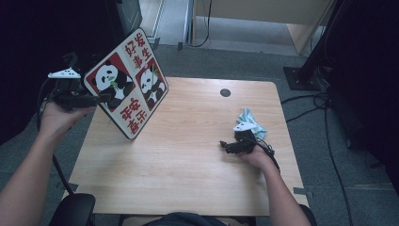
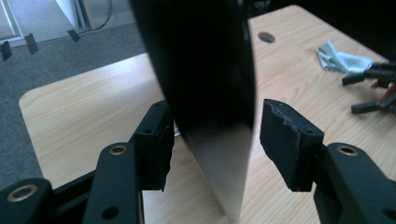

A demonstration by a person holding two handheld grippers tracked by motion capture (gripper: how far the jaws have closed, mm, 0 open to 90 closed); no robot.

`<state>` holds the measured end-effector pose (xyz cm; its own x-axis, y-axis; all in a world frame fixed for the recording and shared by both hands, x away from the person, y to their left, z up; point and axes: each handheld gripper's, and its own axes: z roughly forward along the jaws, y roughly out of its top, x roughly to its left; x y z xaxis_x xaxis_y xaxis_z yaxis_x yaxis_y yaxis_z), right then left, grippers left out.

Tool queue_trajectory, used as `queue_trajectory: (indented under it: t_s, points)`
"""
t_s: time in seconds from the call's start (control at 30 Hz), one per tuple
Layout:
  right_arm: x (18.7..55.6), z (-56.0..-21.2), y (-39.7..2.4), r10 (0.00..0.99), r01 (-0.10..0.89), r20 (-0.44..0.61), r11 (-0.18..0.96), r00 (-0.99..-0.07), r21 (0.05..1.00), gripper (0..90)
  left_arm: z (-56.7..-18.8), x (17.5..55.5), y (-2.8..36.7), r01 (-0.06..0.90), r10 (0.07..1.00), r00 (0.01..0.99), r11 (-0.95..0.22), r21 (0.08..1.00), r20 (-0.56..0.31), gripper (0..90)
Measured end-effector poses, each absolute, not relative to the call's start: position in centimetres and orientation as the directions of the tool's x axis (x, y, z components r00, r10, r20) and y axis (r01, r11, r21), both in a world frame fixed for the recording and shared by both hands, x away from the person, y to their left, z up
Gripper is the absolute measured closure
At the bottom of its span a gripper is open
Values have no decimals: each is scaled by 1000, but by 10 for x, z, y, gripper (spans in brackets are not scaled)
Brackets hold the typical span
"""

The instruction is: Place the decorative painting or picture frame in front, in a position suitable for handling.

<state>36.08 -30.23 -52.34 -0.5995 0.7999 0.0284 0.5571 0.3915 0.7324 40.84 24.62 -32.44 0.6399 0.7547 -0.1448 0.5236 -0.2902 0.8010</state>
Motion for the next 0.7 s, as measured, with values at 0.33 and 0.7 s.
queue_trajectory:
  t_s: [0.33,0.7]
  points:
    - [361,-523,-302,800,558,30,391,-599,732,135,-303,424,244,527,765,630,-294,798,-134,462]
    - [361,-523,-302,800,559,30,390,-599,732,135,-282,442,242,535,776,618,-296,791,-127,482]
